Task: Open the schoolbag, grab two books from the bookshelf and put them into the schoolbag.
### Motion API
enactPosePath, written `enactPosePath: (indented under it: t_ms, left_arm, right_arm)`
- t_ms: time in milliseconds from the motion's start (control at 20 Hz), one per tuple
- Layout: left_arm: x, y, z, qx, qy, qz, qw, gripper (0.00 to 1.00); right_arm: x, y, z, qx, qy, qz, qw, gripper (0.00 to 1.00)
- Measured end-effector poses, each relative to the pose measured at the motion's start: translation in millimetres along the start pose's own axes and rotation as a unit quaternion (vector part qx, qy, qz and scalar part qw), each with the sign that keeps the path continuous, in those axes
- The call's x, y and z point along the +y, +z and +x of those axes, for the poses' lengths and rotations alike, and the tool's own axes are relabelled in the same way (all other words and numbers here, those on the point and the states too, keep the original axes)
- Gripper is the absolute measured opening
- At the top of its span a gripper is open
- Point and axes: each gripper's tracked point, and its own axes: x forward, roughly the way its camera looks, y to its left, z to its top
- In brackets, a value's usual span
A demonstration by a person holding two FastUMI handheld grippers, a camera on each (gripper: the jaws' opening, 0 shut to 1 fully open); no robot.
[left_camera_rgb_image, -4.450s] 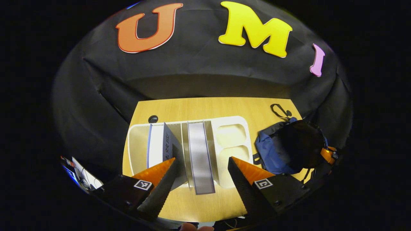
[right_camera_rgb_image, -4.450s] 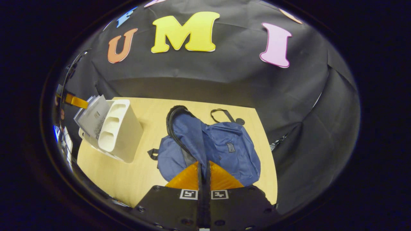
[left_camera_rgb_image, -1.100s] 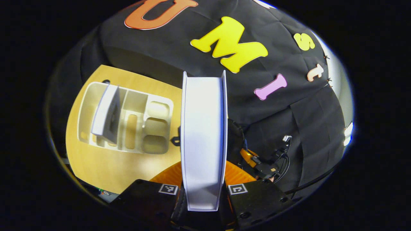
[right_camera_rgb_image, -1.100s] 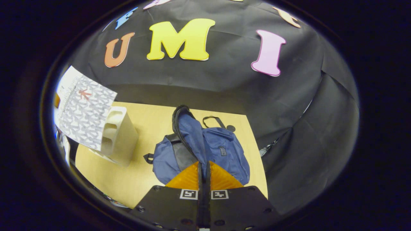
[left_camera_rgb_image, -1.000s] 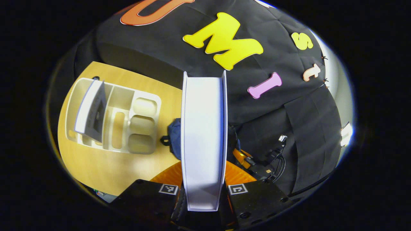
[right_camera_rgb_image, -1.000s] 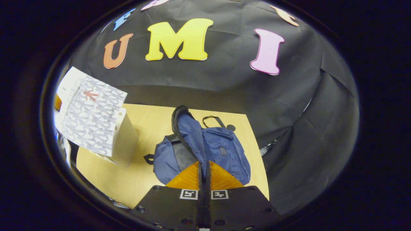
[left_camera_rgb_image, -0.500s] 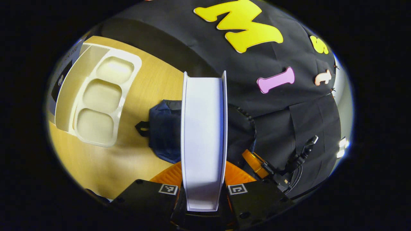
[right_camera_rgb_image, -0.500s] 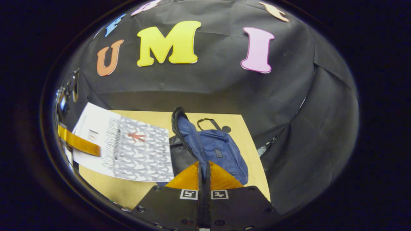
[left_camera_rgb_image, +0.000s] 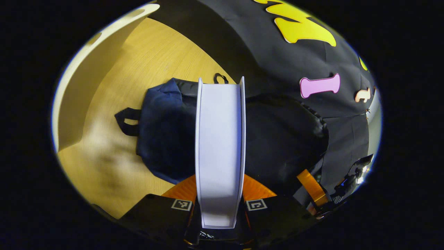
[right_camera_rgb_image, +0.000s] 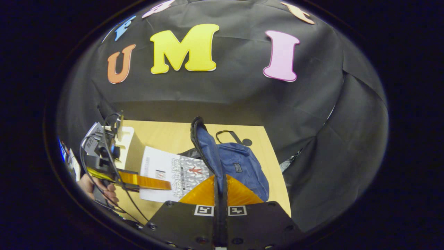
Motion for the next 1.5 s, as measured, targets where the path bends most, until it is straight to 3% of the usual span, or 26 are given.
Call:
enactPosePath:
  t_ms: [150,350,450,650,700,1100,1150,1250,1300,1400,1500]
  left_arm:
    - [7,7,24,-0.002,-0.010,-0.003,1.000,0.42]
    - [-1,12,45,-0.001,-0.054,0.016,0.998,0.42]
    - [0,12,60,0.001,-0.060,0.033,0.998,0.42]
    - [9,11,89,0.011,-0.069,0.017,0.997,0.42]
    - [9,12,94,0.013,-0.077,0.010,0.997,0.42]
    - [8,5,110,0.018,-0.095,-0.007,0.995,0.43]
    - [8,5,111,0.018,-0.094,-0.004,0.995,0.43]
    - [9,6,112,0.018,-0.092,0.001,0.996,0.43]
    - [8,6,112,0.019,-0.092,0.003,0.996,0.43]
    - [8,6,111,0.019,-0.092,0.004,0.996,0.43]
    - [9,6,111,0.019,-0.093,0.008,0.995,0.43]
  right_arm:
    - [1,1,-2,0.001,0.003,-0.007,1.000,0.00]
    - [7,7,-7,-0.004,0.007,-0.012,1.000,0.00]
    - [12,10,-12,-0.007,0.008,-0.023,1.000,0.00]
    - [18,29,-17,-0.031,-0.008,-0.056,0.998,0.00]
    - [17,26,-14,-0.028,-0.019,-0.072,0.997,0.00]
    - [56,-24,0,0.021,0.009,-0.123,0.992,0.01]
    - [65,-29,4,0.024,0.016,-0.134,0.991,0.07]
    - [86,-37,5,0.028,0.034,-0.149,0.988,0.43]
    - [94,-40,5,0.030,0.041,-0.155,0.987,0.78]
    - [106,-46,4,0.036,0.052,-0.155,0.986,0.92]
    - [114,-52,3,0.044,0.059,-0.144,0.987,0.94]
